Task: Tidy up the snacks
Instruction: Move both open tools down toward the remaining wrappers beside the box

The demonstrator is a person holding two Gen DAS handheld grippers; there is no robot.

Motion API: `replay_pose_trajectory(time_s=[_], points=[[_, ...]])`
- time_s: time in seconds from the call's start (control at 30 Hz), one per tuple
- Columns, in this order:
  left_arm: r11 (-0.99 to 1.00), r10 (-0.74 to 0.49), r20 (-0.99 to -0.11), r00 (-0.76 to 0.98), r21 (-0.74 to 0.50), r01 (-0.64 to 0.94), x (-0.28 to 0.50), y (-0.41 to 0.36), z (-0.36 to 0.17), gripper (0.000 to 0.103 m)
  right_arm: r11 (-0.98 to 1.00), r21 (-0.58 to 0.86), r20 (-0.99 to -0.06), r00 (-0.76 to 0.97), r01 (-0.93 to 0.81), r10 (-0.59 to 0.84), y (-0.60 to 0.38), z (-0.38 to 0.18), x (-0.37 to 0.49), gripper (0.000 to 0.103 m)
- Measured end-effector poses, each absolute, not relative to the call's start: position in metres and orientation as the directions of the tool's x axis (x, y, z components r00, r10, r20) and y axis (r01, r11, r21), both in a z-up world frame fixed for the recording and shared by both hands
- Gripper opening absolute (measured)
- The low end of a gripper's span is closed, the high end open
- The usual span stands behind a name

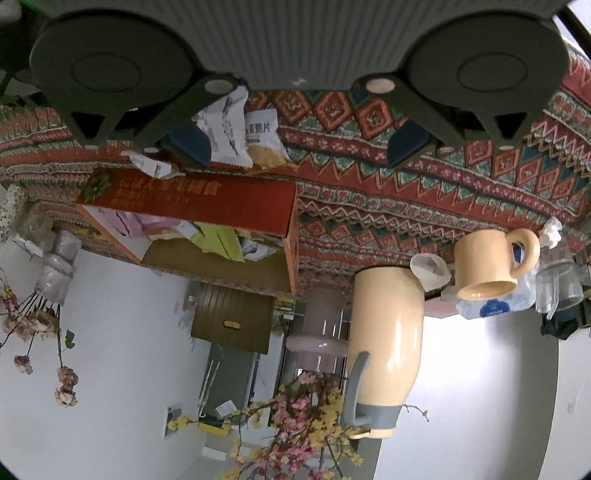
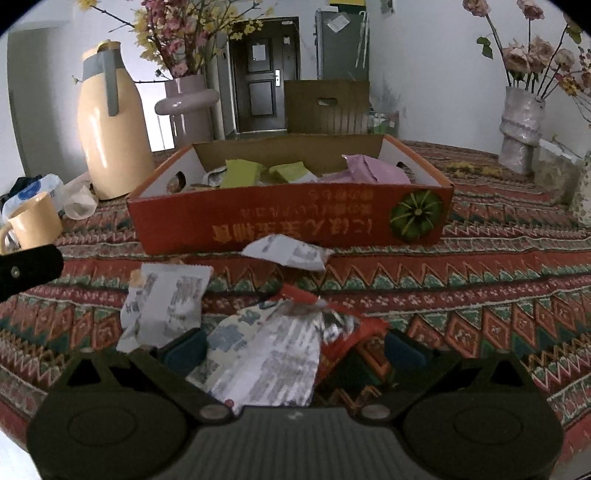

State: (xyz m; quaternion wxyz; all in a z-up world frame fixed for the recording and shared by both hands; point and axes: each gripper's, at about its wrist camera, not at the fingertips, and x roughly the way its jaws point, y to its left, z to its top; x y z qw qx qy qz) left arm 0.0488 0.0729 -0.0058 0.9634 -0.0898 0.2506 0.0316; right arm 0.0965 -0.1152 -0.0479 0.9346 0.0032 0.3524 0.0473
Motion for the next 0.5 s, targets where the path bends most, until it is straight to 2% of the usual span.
replay_pose_trajectory(time_s=[0.23, 0.33, 0.5], points=[[0.982, 0.009, -0.51, 0.86, -0.159, -0.104, 0.049, 0.071, -0.011, 0.103, 0.996, 0.042, -0.654, 0.751, -0.079, 0.087, -0.13, -0.056, 0.089, 0.101], [0.982, 0.007, -0.519, 0.855, -0.158, -0.104, 0.05, 0.069, -0.013, 0.103, 0.993, 0.047, -0.646, 0.755, -0.104, 0.11, -0.13, -0.057, 0.085, 0.093], [0.983, 0.002, -0.528, 0.849, -0.155, -0.099, 0.052, 0.066, -0.014, 0.103, 0.983, 0.066, -0.639, 0.749, -0.17, 0.172, -0.126, -0.054, 0.081, 0.067]])
